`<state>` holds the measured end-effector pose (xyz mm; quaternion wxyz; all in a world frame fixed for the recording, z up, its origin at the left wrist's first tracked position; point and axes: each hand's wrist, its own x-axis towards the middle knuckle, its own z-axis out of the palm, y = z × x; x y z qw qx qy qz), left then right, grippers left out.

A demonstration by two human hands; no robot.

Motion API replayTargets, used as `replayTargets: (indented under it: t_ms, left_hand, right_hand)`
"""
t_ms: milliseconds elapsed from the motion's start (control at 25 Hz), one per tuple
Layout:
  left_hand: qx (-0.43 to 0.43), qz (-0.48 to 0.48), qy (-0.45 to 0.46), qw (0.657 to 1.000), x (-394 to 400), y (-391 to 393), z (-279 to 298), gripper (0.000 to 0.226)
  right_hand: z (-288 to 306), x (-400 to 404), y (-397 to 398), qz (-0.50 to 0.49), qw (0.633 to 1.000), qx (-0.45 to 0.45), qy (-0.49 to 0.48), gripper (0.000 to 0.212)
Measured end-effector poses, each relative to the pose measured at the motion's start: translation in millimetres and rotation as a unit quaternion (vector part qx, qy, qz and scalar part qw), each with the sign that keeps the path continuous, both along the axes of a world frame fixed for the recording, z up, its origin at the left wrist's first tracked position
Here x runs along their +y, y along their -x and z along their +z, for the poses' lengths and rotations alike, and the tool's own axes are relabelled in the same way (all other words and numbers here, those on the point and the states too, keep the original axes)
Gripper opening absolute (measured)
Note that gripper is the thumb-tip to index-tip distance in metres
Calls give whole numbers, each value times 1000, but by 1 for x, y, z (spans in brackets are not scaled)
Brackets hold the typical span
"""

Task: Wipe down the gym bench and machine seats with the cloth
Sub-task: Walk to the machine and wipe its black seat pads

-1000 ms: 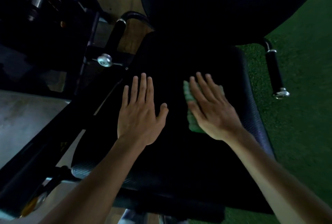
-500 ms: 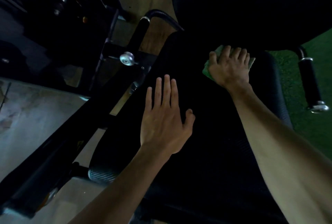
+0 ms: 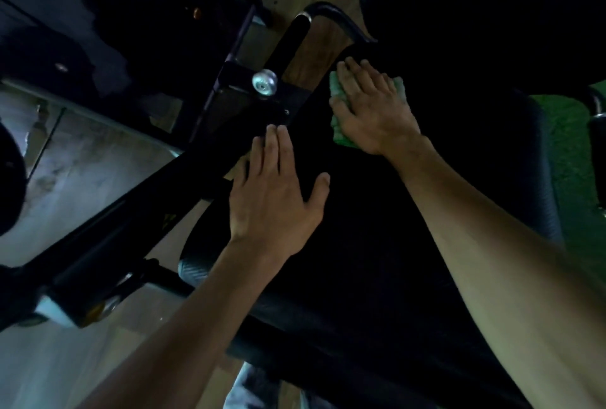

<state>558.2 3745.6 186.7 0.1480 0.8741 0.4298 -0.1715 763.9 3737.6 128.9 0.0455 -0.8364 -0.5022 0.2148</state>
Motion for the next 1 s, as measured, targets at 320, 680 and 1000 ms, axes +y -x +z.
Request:
replayTargets:
  t_ms: [320, 680, 1000]
  left_hand:
    - [-17, 21, -16, 1000, -12, 49, 13, 75]
    - [-69, -46, -5, 997, -1, 64, 3, 66]
    - [-183, 146, -23, 972, -29, 112, 2, 63]
  right_hand:
    - [59, -133, 90, 192, 979, 45, -40, 66]
    - [38, -65, 85, -108, 994, -8, 20, 65]
    - [74, -171, 131, -58, 998, -1, 11, 65]
